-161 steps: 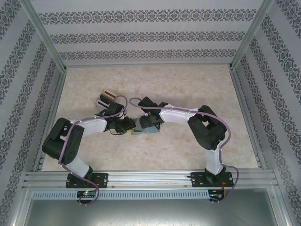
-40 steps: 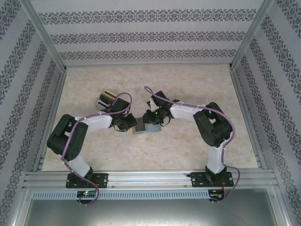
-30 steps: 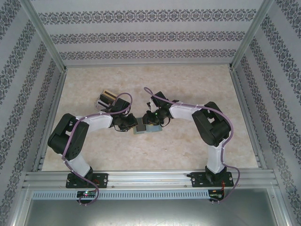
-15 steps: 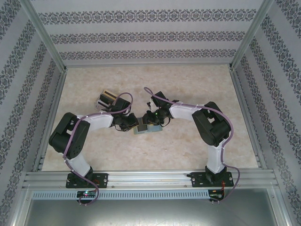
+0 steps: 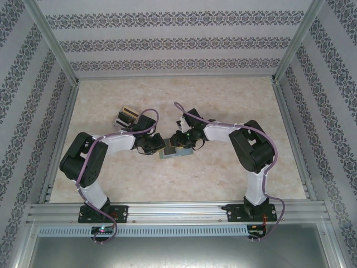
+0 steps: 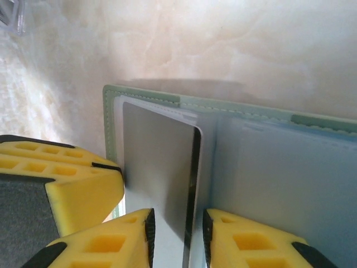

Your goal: Take the credit cards out of the card holder

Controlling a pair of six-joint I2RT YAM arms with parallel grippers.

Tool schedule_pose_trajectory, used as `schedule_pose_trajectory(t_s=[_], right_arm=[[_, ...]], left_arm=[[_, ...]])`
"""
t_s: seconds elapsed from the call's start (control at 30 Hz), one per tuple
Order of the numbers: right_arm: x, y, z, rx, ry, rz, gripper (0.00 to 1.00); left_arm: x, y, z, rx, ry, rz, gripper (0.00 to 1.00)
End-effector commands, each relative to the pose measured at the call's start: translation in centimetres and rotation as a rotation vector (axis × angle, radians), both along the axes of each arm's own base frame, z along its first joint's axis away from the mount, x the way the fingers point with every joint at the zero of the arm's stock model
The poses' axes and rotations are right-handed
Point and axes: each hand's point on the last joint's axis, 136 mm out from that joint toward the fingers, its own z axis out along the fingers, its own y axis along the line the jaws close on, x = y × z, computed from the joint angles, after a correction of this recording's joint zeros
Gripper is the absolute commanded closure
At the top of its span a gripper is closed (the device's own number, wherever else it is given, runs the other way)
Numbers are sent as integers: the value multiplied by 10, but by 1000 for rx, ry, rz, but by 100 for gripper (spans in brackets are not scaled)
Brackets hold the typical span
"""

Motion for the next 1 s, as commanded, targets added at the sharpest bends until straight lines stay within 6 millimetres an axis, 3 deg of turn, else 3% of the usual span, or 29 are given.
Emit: schedule_pose_trajectory(t_s=[0.0,0.37,0.97], right_arm=[[1,-5,11,58,-12,-6,67],[-2,-14,3,48,8,-29,79],[-4,-3,-1,76,33,6,82]], left_arm=[[-2,13,-9,77,24,3,86],[-3,8,-15,59,40,-9,87],[-2,6,-16,50,47,-15,87]])
